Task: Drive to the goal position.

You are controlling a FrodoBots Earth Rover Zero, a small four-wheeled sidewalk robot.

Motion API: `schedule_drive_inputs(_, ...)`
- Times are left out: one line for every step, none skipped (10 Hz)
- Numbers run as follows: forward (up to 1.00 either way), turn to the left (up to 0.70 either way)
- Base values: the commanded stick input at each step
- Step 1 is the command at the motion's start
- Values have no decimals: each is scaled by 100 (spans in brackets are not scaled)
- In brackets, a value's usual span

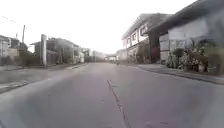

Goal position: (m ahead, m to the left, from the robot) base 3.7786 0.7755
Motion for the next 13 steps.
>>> schedule_drive_inputs(100,-30)
schedule_drive_inputs(100,0)
schedule_drive_inputs(100,0)
schedule_drive_inputs(100,0)
schedule_drive_inputs(100,0)
schedule_drive_inputs(100,0)
schedule_drive_inputs(100,0)
schedule_drive_inputs(100,0)
schedule_drive_inputs(100,0)
schedule_drive_inputs(100,0)
schedule_drive_inputs(100,0)
schedule_drive_inputs(100,0)
schedule_drive_inputs(100,0)
